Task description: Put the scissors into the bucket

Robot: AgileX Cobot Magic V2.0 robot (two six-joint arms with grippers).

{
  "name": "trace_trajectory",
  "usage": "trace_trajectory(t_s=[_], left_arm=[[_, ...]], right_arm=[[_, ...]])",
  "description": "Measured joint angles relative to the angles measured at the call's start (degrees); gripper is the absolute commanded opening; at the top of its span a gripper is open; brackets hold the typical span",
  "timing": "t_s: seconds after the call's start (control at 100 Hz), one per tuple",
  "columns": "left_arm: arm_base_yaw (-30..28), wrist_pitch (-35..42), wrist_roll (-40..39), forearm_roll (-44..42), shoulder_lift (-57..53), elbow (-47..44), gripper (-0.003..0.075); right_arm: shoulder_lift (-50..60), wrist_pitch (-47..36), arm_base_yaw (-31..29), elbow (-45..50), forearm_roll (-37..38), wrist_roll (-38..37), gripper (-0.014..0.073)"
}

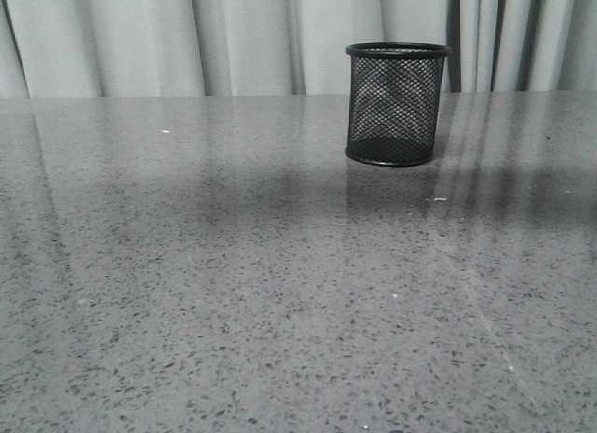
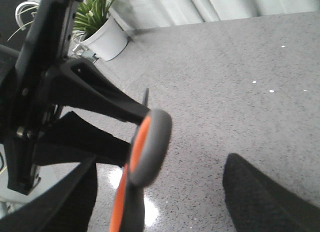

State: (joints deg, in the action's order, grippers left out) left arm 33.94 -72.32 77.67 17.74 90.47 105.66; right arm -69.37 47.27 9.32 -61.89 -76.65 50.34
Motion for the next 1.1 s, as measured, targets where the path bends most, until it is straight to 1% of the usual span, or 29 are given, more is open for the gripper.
trace_trajectory(t_s=[0.18,0.23,0.3,0.34,0.35,0.4,0.49,0.54,0.58,0.65,0.79,0.86,0.959,1.009,1.049,1.099], left_arm=[[0.00,0.00,0.00,0.00,0.00,0.00,-0.0008],[0.00,0.00,0.00,0.00,0.00,0.00,-0.0008],[0.00,0.00,0.00,0.00,0.00,0.00,-0.0008],[0.00,0.00,0.00,0.00,0.00,0.00,-0.0008],[0.00,0.00,0.00,0.00,0.00,0.00,-0.0008],[0.09,0.00,0.00,0.00,0.00,0.00,-0.0008],[0.09,0.13,0.00,0.00,0.00,0.00,-0.0008],[0.09,0.34,0.00,0.00,0.00,0.00,-0.0001],[0.09,0.80,0.00,0.00,0.00,0.00,0.0010],[0.09,1.24,0.00,0.00,0.00,0.00,0.0052],[0.09,1.30,-0.34,0.00,0.00,0.00,0.0173],[0.09,1.18,-0.98,0.00,0.00,0.00,0.0258],[0.09,1.12,-3.63,0.78,-0.04,0.00,0.0417],[0.09,1.23,-5.15,1.28,-0.24,0.00,0.0476],[0.09,1.23,-6.07,1.57,-0.27,0.00,0.0504],[0.09,1.23,-7.48,1.68,-0.41,0.00,0.0505]], right_arm=[[-4.15,4.32,0.09,-3.55,0.00,0.08,0.0475],[-5.12,4.84,0.09,-4.14,0.00,0.08,0.0450],[-6.11,5.52,0.09,-4.67,0.00,0.08,0.0367],[-6.59,5.82,0.09,-4.98,0.00,0.08,0.0281],[-6.79,5.92,0.09,-5.00,0.00,0.08,0.0281],[-7.05,6.31,0.09,-5.24,0.00,0.08,0.0174],[-7.19,7.13,0.12,-5.72,0.00,0.08,0.0020],[-7.19,7.53,0.23,-5.95,-0.24,0.08,-0.0037],[-7.19,7.71,0.34,-5.95,-1.18,-0.34,-0.0067],[-7.19,7.95,0.34,-6.07,-1.70,-0.52,-0.0074],[-7.19,8.08,0.34,-6.15,-1.70,-0.18,-0.0073],[-7.19,8.19,0.34,-6.15,-1.58,0.10,-0.0073],[-7.19,8.07,0.34,-6.15,-0.53,1.27,-0.0073],[-7.32,8.07,0.34,-6.15,0.18,1.54,-0.0073],[-7.32,7.95,0.34,-6.15,0.62,1.64,-0.0073],[-7.32,7.81,0.34,-6.15,0.85,1.73,-0.0073]])
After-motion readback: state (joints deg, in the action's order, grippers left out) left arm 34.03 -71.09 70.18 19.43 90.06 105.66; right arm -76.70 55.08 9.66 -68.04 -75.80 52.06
